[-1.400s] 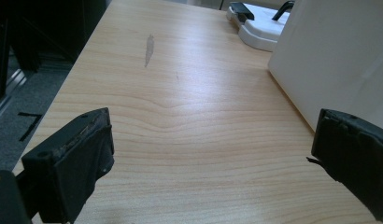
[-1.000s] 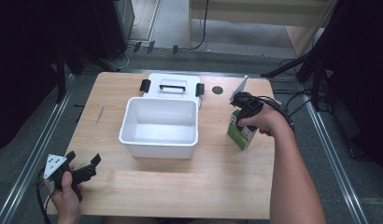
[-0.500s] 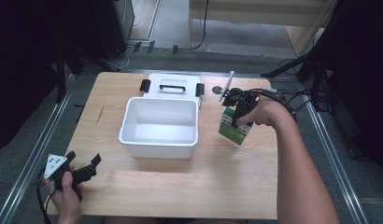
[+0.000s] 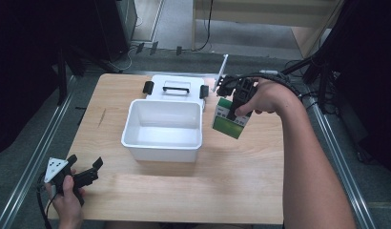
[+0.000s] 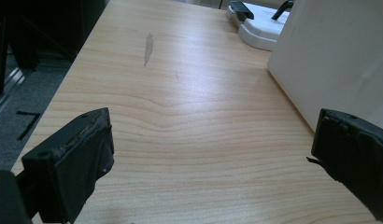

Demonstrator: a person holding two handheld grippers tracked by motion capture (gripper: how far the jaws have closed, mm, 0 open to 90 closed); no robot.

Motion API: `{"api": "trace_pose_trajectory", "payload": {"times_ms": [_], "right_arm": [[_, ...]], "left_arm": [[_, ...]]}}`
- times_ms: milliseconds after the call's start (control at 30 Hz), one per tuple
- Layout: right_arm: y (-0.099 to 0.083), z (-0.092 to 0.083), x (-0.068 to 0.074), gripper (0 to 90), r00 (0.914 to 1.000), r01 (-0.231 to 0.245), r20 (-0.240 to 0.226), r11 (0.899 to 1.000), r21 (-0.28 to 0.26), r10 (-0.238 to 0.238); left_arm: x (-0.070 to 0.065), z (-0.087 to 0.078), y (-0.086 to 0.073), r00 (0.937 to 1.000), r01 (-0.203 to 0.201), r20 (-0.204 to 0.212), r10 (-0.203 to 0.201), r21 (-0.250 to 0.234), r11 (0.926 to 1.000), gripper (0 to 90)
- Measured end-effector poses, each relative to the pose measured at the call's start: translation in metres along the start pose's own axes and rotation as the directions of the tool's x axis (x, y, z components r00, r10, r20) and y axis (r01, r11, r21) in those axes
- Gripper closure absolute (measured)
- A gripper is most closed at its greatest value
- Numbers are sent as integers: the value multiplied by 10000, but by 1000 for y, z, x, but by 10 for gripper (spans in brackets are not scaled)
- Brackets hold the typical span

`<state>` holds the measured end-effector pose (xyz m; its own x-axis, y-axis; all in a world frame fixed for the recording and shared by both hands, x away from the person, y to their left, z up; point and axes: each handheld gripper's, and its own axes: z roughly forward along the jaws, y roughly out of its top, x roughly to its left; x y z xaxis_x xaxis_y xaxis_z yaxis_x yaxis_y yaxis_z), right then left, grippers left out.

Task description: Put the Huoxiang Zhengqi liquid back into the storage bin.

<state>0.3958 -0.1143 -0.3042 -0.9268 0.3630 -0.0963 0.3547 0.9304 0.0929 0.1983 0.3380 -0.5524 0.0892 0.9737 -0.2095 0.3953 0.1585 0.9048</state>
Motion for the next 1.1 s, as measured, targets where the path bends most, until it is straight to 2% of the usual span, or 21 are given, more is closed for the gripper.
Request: {"api": "trace_pose_trajectory", "payload": {"times_ms": [133, 367, 867, 1100], "right_arm": [[10, -16, 4, 649, 9997, 170, 171, 9994, -300, -164], [24, -30, 8, 649, 9977, 666, 172, 9963, -552, -657], [62, -39, 25, 648, 9888, 1495, 150, 9865, -665, -1488], [81, -34, 34, 648, 9774, 2112, 153, 9740, -824, -2107]], "left_arm": [[0, 0, 0, 10000, 3, 5, -3, -33, 10000, 0], [0, 0, 0, 10000, -7, -6, 7, -30, 10000, 0], [0, 0, 0, 10000, -6, -22, 6, -18, 10000, 0], [0, 0, 0, 10000, 3, -19, -3, -36, 10000, 0]]}}
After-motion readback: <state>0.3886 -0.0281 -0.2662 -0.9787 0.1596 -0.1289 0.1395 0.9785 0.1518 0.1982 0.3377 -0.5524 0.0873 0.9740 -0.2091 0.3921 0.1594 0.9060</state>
